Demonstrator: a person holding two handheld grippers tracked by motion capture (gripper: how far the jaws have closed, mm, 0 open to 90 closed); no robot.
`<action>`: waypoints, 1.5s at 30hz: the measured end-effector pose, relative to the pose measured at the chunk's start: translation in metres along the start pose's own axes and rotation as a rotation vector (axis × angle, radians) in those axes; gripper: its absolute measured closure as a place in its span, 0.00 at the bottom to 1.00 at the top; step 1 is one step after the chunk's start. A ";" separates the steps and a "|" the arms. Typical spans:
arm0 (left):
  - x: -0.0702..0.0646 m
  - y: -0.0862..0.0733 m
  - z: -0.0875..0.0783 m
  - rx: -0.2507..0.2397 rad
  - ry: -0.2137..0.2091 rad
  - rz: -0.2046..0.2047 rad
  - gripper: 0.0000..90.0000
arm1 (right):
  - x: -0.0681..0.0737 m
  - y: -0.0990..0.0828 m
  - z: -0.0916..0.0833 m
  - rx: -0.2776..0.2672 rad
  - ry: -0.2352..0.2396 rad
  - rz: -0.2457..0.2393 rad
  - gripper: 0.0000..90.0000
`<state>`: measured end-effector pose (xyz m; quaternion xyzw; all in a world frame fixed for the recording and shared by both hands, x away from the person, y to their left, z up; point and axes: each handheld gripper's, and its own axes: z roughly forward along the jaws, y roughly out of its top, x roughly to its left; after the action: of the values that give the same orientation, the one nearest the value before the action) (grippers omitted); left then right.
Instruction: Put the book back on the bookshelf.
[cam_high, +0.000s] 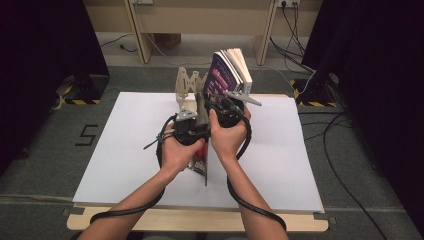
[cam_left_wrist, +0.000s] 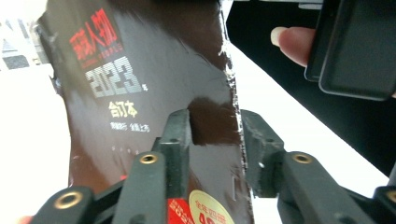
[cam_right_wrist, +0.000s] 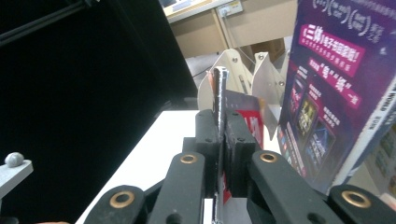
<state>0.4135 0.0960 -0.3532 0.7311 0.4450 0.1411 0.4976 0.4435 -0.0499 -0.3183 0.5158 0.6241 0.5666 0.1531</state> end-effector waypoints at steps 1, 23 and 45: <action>0.001 -0.001 -0.001 0.001 0.001 -0.008 0.75 | 0.001 0.000 0.000 0.004 0.004 -0.001 0.96; -0.001 -0.003 0.003 -0.011 0.115 -0.005 0.67 | 0.012 -0.004 0.011 0.024 0.002 -0.025 0.97; 0.028 -0.012 -0.003 0.010 0.143 -0.084 0.95 | 0.016 -0.004 0.000 0.044 0.164 -0.119 0.79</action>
<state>0.4215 0.1214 -0.3689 0.7021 0.5105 0.1697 0.4665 0.4347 -0.0361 -0.3156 0.4329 0.6764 0.5829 0.1237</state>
